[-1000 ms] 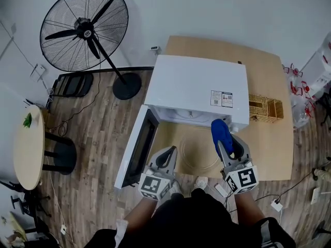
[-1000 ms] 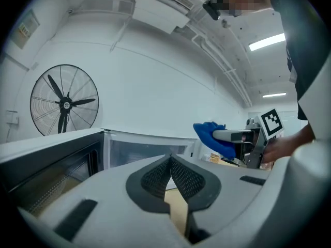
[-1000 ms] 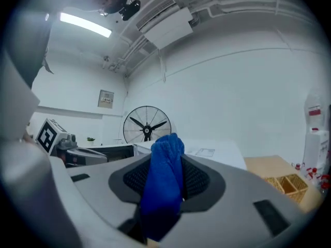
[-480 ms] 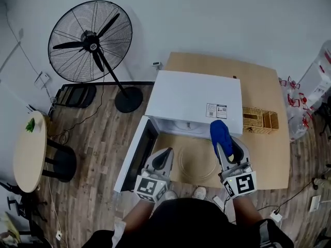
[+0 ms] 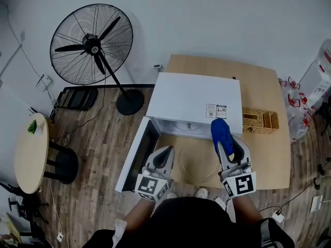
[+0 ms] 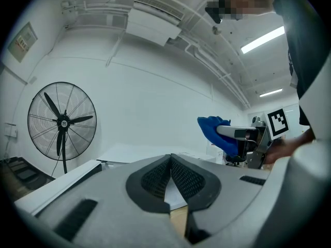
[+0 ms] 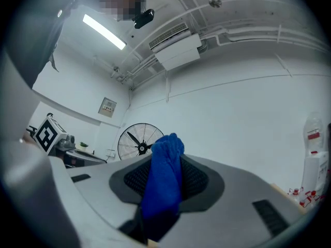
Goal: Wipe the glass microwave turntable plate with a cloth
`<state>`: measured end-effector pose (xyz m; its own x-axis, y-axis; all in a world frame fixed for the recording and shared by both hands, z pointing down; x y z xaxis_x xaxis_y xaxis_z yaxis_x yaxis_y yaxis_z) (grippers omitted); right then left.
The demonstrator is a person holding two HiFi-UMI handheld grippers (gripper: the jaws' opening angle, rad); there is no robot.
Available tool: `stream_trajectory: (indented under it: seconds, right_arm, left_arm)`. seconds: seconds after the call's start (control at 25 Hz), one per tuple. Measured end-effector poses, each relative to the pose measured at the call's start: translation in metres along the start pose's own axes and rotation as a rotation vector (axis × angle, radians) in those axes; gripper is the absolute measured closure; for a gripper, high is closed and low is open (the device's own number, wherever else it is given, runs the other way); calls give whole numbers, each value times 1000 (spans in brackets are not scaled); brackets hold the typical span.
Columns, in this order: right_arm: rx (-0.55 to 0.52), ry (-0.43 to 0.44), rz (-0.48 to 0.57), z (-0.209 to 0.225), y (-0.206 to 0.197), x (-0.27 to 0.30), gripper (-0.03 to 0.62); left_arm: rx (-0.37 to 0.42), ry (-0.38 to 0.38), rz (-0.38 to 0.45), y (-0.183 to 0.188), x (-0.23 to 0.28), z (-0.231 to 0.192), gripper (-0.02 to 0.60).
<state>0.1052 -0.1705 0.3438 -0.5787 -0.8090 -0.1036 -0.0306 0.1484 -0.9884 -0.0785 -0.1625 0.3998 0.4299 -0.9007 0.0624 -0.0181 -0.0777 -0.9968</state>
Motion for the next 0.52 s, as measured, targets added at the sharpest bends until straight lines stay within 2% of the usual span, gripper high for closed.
stream_trajectory:
  seconds: [0.52]
  right_arm:
    - [-3,-33,16,8,11,-8,464]
  left_arm:
    - [-7,-23,5,1,-3,21,580]
Point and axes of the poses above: the fingertips, and each gripper's own axes: x forward along the fingers, z to its right, y out of its top, the point moved 1 cm from there along -x, backward along the fingers, and after that the axes turned 8 degrees about y, right-handed, at the moved point
